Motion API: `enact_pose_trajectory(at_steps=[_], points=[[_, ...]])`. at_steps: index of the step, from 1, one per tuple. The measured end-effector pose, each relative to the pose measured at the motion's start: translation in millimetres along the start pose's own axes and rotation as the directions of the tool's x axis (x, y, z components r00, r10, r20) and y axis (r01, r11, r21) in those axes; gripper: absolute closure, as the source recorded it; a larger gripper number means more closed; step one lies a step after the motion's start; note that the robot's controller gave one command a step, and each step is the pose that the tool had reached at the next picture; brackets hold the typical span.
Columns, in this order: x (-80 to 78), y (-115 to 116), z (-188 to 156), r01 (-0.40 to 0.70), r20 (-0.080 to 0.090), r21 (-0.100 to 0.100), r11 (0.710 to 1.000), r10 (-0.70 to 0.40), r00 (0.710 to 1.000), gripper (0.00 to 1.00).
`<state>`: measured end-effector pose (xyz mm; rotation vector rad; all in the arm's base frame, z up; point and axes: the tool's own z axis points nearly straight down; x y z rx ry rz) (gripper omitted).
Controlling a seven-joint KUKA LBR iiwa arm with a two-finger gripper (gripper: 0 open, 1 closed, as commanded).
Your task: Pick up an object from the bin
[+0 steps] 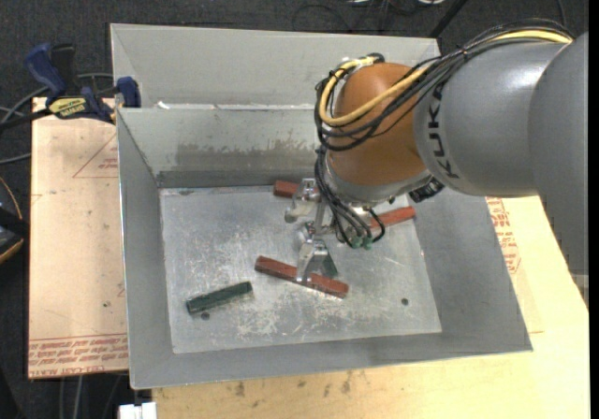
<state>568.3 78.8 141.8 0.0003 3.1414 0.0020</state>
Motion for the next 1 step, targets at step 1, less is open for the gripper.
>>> enact_pose_trajectory(at_steps=[1], points=[[9.8, -13.1, 66.7, 0.033, 0.009, -0.001, 0.999, -0.033, 0.999, 0.0]])
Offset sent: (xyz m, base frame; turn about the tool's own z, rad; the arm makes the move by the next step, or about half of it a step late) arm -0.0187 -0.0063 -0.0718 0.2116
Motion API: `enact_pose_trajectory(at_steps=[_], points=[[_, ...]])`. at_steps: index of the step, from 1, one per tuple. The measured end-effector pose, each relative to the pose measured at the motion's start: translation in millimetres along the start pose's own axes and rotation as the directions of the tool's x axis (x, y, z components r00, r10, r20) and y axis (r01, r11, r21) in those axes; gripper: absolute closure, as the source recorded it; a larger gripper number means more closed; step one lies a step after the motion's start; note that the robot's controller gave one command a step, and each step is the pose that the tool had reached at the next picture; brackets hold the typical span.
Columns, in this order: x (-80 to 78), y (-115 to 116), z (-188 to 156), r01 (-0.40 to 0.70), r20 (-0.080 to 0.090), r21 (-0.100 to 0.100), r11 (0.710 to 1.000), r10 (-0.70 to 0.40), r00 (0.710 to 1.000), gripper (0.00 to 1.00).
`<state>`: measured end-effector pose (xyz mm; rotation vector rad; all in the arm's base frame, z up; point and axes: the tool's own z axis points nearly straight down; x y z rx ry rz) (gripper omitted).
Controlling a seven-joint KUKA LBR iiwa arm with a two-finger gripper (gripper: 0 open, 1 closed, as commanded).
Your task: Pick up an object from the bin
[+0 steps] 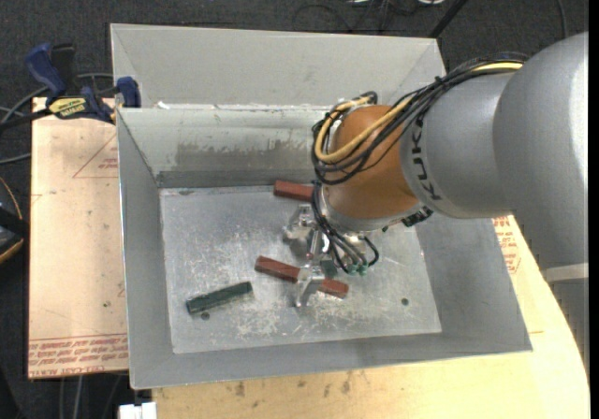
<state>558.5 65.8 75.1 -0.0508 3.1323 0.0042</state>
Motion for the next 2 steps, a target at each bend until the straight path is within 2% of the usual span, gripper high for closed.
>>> enact_pose_trajectory(at_steps=[1, 2], points=[[-0.2, 4.5, 2.9, -0.137, 0.005, -0.003, 0.991, 0.137, 0.99, 0.0], [-2.2, 2.4, -1.5, -0.035, 0.003, 0.0, 0.999, 0.035, 0.999, 0.0]])
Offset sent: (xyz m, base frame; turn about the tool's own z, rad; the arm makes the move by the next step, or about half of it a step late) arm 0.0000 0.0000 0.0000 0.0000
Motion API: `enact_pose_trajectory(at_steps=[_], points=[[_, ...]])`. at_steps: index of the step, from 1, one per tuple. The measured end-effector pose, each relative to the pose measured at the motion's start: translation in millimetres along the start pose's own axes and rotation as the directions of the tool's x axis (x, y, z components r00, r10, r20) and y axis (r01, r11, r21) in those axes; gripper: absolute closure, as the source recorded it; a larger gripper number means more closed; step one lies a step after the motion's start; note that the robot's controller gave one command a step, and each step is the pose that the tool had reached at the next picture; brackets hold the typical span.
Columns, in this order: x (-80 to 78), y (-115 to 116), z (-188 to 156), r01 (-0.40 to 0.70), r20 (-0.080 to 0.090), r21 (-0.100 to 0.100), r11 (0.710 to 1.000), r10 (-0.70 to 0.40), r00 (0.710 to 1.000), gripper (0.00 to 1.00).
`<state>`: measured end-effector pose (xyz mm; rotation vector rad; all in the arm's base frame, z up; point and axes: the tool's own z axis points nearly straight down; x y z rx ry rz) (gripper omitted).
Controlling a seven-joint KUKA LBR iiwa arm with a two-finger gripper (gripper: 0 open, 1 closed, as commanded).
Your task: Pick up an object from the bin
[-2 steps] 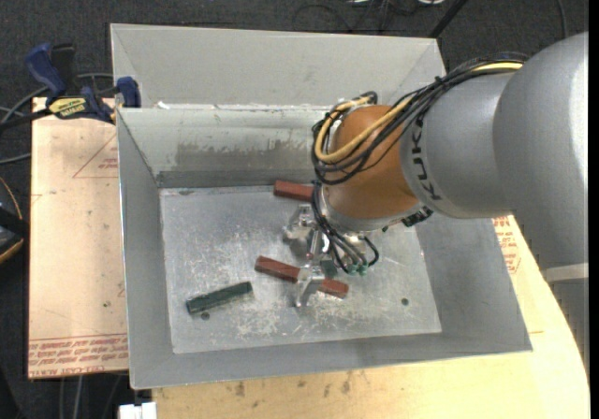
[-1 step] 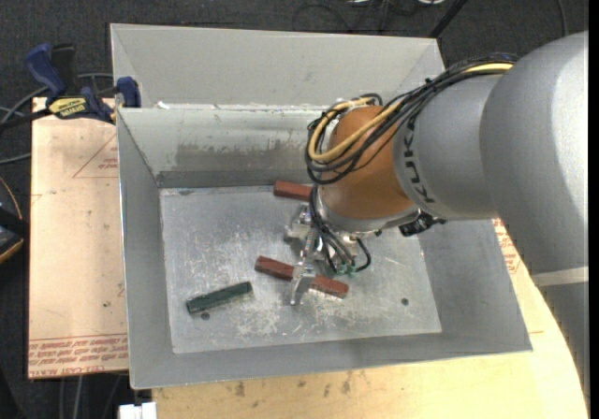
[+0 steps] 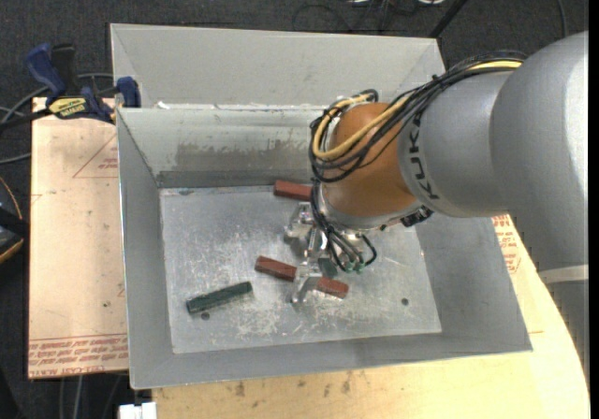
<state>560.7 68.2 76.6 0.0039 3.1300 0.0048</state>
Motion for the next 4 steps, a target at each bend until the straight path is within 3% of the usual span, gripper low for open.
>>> enact_pose_trajectory(at_steps=[1, 2, 4], points=[[-0.2, 2.9, 0.0, -0.099, -0.006, 0.001, 0.995, 0.099, 0.995, 0.0], [-3.3, 2.1, -4.5, -0.001, -0.004, -0.001, 1.0, 0.001, 1.0, 1.0], [-2.1, 1.8, -7.6, -0.001, -0.007, 0.0, 1.0, 0.001, 1.0, 1.0]])
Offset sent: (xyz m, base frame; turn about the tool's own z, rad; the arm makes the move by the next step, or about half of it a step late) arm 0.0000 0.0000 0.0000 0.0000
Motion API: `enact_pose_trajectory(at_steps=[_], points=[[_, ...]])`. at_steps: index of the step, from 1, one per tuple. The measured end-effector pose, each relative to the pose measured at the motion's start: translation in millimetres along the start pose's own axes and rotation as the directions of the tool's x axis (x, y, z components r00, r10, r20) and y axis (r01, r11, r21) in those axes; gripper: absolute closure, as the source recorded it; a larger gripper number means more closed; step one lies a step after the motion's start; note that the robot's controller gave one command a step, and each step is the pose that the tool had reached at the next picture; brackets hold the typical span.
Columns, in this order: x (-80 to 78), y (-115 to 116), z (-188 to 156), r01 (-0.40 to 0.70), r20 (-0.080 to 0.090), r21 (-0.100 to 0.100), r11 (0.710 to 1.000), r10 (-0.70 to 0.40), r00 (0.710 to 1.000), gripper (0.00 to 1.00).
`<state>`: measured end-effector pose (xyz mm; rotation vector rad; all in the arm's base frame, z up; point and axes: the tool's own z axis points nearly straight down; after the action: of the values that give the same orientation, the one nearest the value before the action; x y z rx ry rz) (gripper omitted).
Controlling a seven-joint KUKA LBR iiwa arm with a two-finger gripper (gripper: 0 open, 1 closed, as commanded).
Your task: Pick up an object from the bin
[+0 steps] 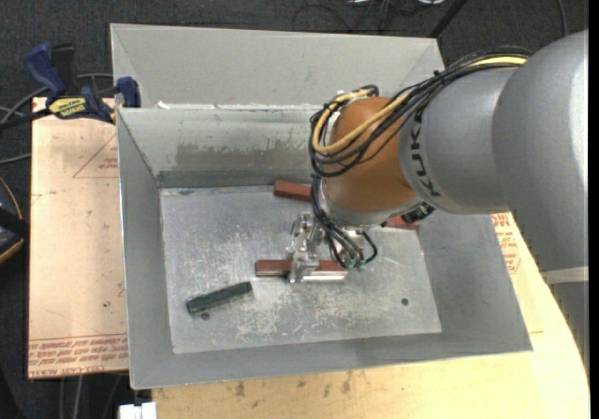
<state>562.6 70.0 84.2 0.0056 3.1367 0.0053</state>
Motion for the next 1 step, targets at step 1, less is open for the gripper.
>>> enact_pose_trajectory(at_steps=[1], points=[[3.3, -0.9, -18.6, 0.0, -0.011, 0.003, 1.0, 0.0, 1.0, 1.0]])
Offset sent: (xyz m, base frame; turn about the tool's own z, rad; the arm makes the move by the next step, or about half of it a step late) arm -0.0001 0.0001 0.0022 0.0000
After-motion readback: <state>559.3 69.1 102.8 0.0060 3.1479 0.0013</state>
